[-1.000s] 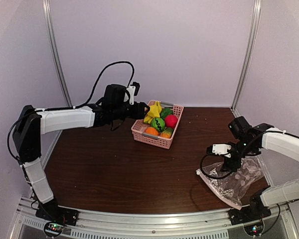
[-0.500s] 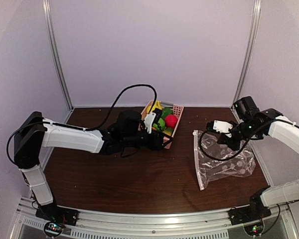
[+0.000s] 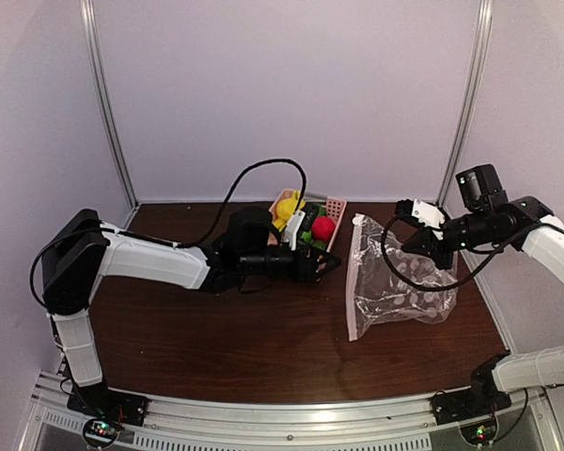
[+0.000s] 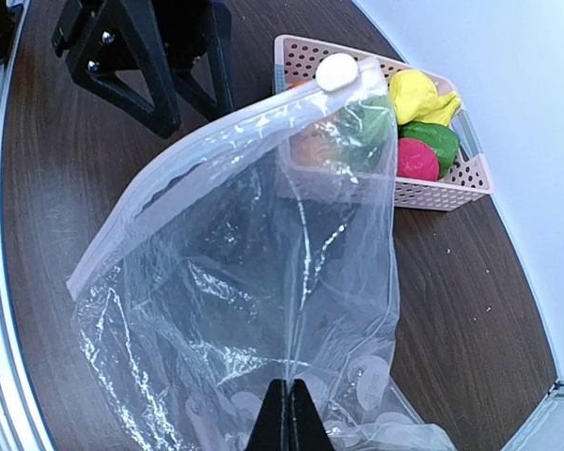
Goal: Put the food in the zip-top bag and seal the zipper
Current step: Pick up the zipper food storage bag from the center of the board, then pass from the right arm to the left
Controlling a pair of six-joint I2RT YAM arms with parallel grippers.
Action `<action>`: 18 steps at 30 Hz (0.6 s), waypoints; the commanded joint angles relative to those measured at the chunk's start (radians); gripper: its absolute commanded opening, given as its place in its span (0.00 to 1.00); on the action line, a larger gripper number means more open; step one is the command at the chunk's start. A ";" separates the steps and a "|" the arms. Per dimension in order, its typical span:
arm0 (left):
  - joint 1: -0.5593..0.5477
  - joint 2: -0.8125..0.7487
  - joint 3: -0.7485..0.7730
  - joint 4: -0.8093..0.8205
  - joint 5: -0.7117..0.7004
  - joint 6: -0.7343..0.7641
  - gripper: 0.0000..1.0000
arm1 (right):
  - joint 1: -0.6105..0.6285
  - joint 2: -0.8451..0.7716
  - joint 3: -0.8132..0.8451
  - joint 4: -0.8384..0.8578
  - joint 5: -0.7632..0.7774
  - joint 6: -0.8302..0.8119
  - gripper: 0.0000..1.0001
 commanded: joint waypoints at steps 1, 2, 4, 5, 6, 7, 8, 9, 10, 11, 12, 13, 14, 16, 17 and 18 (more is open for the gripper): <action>-0.015 0.037 0.031 0.064 0.069 0.033 0.45 | -0.005 -0.002 0.037 -0.020 -0.087 0.030 0.00; -0.017 0.042 0.034 0.064 0.071 0.035 0.44 | -0.005 -0.001 0.038 -0.021 -0.094 0.032 0.00; -0.024 0.056 0.044 0.058 0.076 0.038 0.43 | -0.005 0.002 0.041 -0.022 -0.105 0.034 0.00; -0.027 0.065 0.051 0.052 0.078 0.042 0.42 | -0.005 0.004 0.042 -0.021 -0.108 0.035 0.00; -0.029 0.070 0.058 0.046 0.078 0.046 0.41 | -0.005 0.004 0.043 -0.020 -0.112 0.038 0.00; -0.031 0.075 0.065 0.042 0.079 0.049 0.40 | -0.005 0.004 0.043 -0.020 -0.116 0.040 0.00; -0.032 0.079 0.070 0.041 0.083 0.050 0.40 | -0.005 0.003 0.043 -0.018 -0.118 0.043 0.00; -0.033 0.085 0.074 0.042 0.088 0.051 0.39 | -0.005 0.003 0.043 -0.016 -0.118 0.045 0.00; -0.035 0.088 0.079 0.044 0.092 0.052 0.39 | -0.005 0.003 0.042 -0.014 -0.118 0.046 0.00; -0.036 0.091 0.085 0.044 0.097 0.056 0.39 | -0.005 0.004 0.041 -0.011 -0.117 0.047 0.00; -0.037 0.095 0.090 0.042 0.099 0.059 0.39 | -0.005 0.004 0.038 -0.009 -0.116 0.048 0.00; -0.039 0.095 0.093 0.038 0.098 0.063 0.39 | -0.005 0.004 0.035 -0.006 -0.113 0.048 0.00; -0.040 0.094 0.092 0.035 0.096 0.063 0.39 | -0.005 0.005 0.033 -0.004 -0.109 0.048 0.00; -0.041 0.087 0.078 0.030 0.088 0.059 0.39 | -0.005 0.007 0.029 0.000 -0.099 0.047 0.00; -0.041 0.076 0.063 0.031 0.084 0.058 0.39 | -0.005 0.007 0.028 0.000 -0.095 0.045 0.00; -0.041 0.064 0.043 0.036 0.081 0.061 0.40 | -0.005 0.006 0.027 0.000 -0.094 0.044 0.00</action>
